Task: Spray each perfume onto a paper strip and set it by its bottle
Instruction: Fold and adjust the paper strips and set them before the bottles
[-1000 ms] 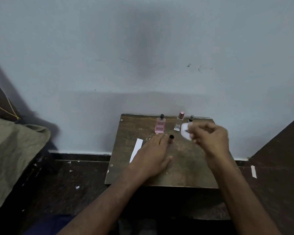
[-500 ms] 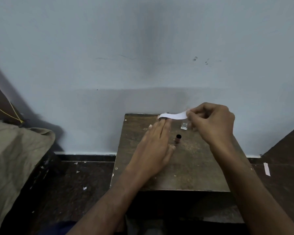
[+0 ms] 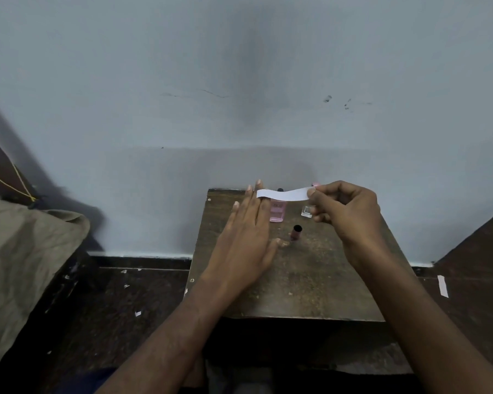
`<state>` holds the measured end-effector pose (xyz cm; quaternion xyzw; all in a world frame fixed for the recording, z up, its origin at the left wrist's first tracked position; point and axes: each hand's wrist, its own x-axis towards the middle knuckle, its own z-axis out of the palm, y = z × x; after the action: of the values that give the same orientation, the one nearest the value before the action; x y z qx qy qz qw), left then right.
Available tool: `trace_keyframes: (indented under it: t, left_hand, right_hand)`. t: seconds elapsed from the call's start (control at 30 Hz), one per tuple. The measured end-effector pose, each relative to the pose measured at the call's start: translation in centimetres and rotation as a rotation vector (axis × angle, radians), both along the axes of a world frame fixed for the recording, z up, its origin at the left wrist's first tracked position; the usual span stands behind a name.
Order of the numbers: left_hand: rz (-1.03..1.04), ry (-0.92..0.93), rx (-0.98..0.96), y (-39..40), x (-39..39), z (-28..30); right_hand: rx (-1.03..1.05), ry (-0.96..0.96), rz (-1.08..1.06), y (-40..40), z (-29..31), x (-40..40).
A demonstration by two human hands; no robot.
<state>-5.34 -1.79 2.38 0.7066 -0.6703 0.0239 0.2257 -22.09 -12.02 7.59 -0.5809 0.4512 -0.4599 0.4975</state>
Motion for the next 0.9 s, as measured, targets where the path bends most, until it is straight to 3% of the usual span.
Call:
trace_keyframes:
  t: [0.9]
  left_hand:
    - [0.013, -0.024, 0.014, -0.2, -1.1, 0.3]
  right_hand:
    - [0.007, -0.168, 0.072, -0.6, -0.1, -2.5]
